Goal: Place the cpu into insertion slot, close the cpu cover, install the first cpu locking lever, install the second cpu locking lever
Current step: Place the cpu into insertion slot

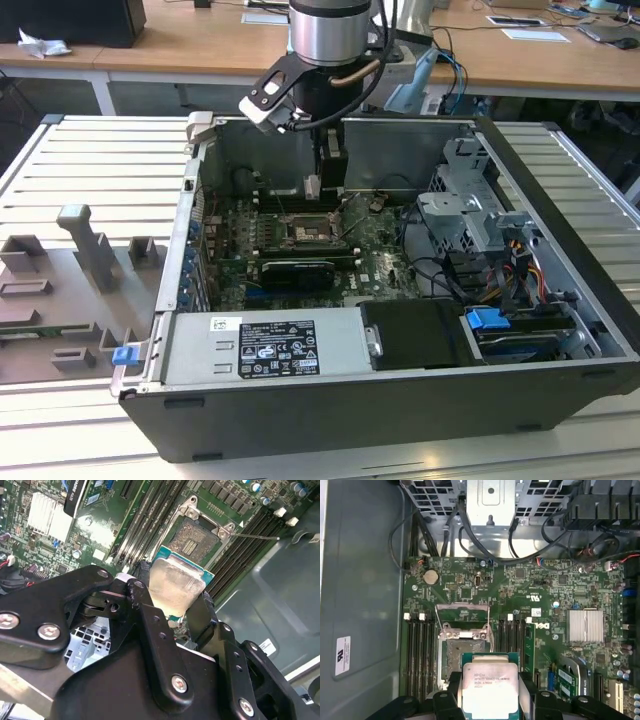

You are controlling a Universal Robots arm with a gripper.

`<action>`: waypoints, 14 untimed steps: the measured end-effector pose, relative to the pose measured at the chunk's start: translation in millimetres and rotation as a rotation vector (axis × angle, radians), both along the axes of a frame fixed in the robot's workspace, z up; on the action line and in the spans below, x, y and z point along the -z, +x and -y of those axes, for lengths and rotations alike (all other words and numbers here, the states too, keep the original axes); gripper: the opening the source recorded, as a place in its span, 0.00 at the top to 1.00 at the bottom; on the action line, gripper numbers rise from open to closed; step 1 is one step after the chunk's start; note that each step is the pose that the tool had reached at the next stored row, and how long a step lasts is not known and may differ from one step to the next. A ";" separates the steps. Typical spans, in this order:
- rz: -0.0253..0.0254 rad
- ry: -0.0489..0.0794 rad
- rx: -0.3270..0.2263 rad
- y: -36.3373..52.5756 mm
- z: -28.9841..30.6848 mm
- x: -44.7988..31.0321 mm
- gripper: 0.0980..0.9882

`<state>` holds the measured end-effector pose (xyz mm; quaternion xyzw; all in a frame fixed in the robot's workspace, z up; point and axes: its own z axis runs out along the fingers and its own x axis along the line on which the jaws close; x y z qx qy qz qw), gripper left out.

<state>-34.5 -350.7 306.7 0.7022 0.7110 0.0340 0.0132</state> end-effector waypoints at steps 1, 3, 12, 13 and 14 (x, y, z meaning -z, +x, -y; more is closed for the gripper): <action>-0.0001 0.000 0.000 0.0 0.0 1.7 0.51; -0.0001 0.000 0.000 0.0 0.0 4.9 0.51; -0.0002 0.000 -0.045 -0.1 -0.5 25.7 0.51; -0.0002 0.000 -0.046 -0.1 -1.1 30.0 0.51; -0.0004 0.000 -0.046 -0.3 -2.7 34.3 0.51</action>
